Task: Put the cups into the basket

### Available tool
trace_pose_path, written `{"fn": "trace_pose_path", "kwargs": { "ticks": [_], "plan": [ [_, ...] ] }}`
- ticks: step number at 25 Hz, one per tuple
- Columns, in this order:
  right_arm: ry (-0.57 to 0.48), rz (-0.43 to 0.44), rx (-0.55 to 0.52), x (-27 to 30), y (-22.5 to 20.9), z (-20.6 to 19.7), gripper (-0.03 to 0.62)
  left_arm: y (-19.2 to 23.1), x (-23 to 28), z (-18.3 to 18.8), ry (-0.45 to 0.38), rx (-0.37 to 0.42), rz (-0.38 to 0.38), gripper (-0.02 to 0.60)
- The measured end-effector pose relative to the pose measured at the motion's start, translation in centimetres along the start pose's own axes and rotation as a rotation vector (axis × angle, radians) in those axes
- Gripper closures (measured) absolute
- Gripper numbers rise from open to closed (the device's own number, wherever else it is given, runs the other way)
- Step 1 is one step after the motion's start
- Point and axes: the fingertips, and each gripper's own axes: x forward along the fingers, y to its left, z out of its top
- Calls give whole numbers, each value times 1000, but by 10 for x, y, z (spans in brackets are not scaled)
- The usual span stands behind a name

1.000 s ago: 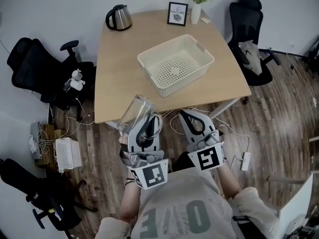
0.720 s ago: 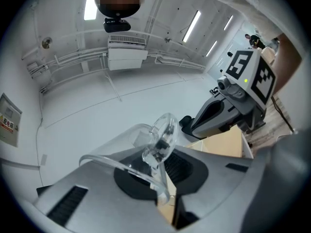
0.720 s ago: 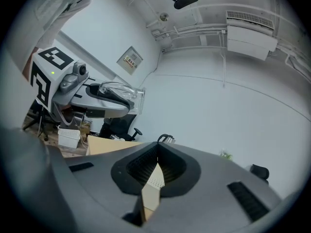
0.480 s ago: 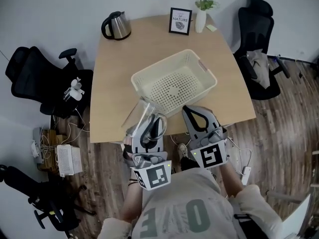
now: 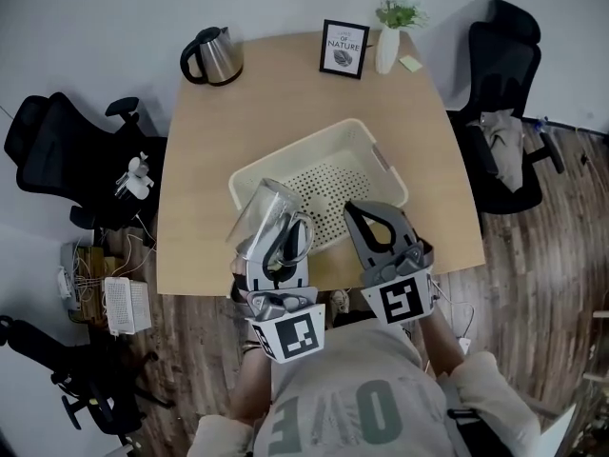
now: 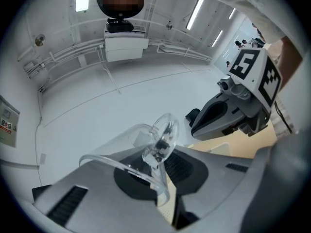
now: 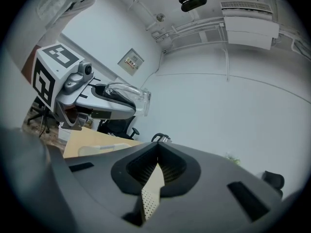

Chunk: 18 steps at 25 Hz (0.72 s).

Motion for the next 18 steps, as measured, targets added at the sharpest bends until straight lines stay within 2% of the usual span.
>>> {"fn": "trace_pose_path", "kwargs": {
  "ticks": [7,18],
  "plan": [
    [-2,9,30,22,-26,-14,595,3,36,-15,34,-22,6,539],
    [14,-33,34,51,-32,-5,595,29,70,-23,3,15,-48,540]
  ]
}}
